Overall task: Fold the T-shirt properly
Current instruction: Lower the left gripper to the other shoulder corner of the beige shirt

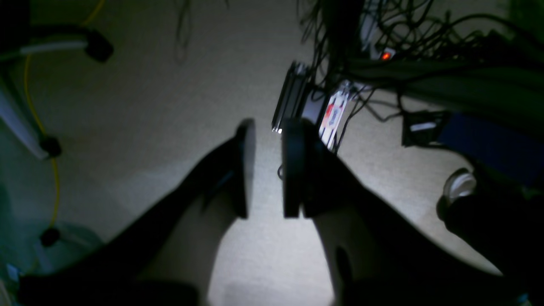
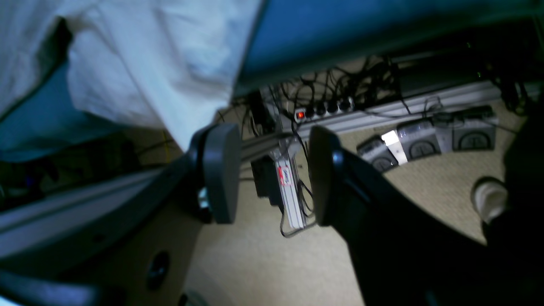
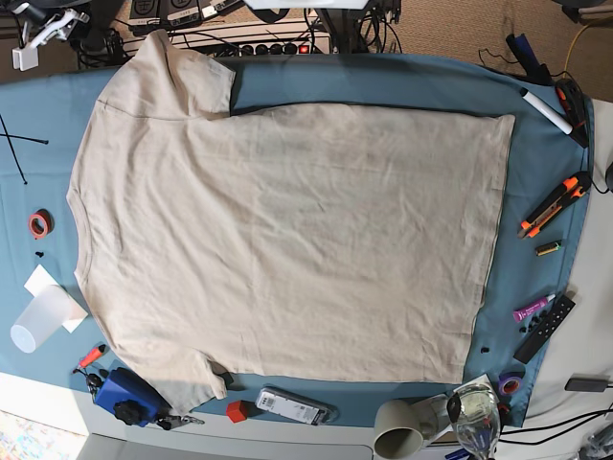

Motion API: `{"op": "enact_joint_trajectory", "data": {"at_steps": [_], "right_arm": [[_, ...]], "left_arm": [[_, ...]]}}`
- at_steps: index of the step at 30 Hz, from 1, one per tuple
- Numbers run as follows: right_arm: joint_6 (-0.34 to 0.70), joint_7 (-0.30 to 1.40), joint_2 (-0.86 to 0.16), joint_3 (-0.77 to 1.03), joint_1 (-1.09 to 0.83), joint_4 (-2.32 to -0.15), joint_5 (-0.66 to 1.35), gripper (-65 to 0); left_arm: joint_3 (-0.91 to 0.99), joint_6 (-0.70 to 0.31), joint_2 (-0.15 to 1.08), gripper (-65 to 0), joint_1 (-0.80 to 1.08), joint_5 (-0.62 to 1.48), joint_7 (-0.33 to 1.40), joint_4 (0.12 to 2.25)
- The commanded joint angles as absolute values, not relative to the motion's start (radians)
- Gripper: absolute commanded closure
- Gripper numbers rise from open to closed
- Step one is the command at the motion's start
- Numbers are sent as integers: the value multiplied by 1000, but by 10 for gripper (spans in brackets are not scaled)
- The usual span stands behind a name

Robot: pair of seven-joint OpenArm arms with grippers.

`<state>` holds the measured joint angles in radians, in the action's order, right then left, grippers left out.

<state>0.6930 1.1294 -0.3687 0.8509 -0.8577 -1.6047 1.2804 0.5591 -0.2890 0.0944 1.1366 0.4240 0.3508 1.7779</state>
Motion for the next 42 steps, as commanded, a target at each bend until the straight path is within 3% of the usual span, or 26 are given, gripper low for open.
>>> {"op": "enact_joint_trajectory", "data": {"at_steps": [1,8,18,28,30,35,39,42], "right_arm": [[698,1120,-384,863,-855,-1616,1298,-265],[698,1134,-374,805,-805,-1616,1292,-265],[698,1121,-274,709,-743,-1615,1252,-265],[698,1094,-258,686,-690,-1615,1204,-263],[698,1104,-258,686,-690,-1615,1204,-234],[698,1114,-258,686,-690,-1615,1204,-65],[698,1132,-258,686,-696,-1615,1213,-46],[698,1132,-258,686,-699,-1615,1216,-45]], "left_arm": [[566,-290,97,-126,1164,432,345,1803],[566,-289,97,-175,1169,456,421,1893],[566,-290,97,-177,1169,548,529,1972],[566,-290,97,-177,1169,548,541,2014],[566,-290,97,-177,1169,556,545,2014],[566,-329,97,-177,1169,617,586,2019],[566,-470,96,-177,1170,679,678,2071],[577,-496,74,-177,1178,694,695,2147]]}}
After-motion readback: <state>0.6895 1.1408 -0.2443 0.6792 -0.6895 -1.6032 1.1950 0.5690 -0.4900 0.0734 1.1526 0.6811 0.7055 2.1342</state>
